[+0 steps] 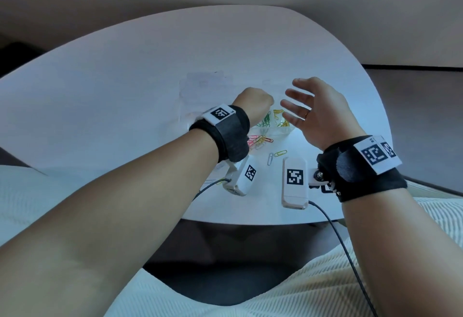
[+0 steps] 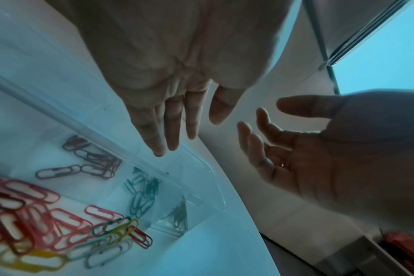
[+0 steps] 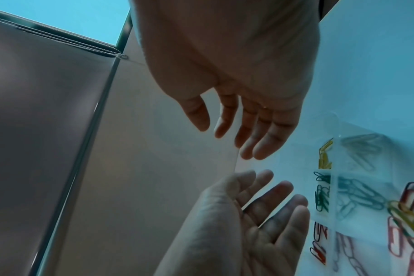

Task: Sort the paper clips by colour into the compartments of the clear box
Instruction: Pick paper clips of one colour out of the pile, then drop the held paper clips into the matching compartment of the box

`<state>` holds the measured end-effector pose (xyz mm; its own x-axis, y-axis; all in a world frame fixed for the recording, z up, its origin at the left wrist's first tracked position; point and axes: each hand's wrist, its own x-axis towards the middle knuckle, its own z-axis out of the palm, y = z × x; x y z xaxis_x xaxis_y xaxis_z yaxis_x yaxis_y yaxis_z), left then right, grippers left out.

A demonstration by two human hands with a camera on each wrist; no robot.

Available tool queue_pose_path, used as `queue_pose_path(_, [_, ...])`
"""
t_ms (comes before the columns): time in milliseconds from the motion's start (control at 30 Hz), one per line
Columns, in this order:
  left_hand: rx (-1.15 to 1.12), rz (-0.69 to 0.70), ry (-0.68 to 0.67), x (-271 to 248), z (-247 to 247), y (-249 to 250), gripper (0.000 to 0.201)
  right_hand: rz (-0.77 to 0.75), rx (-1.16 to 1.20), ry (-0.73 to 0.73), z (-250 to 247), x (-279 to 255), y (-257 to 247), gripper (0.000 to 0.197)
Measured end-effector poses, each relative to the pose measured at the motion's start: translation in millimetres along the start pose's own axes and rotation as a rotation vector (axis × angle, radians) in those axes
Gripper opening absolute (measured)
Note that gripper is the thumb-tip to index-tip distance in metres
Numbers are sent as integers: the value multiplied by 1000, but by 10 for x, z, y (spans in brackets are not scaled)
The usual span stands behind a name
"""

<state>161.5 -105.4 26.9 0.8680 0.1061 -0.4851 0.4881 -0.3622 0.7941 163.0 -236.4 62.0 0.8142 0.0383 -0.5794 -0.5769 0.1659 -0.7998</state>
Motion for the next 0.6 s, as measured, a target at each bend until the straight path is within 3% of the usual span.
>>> queue_pose_path(100, [-13, 96, 56, -174, -75, -31, 21, -17, -104, -46, 55, -42, -2, 18])
queue_pose_path(267, [217, 104, -48, -523, -330, -165, 14, -155, -369, -79, 179, -153, 128, 10])
queue_pose_path(467, [609, 76, -64, -885, -645, -589, 11, -315, -1024, -314, 239, -292, 671, 3])
queue_pose_path(600, [671, 25, -56, -1007, -673, -956, 17, -387, -1286, -320, 160, -265, 986, 7])
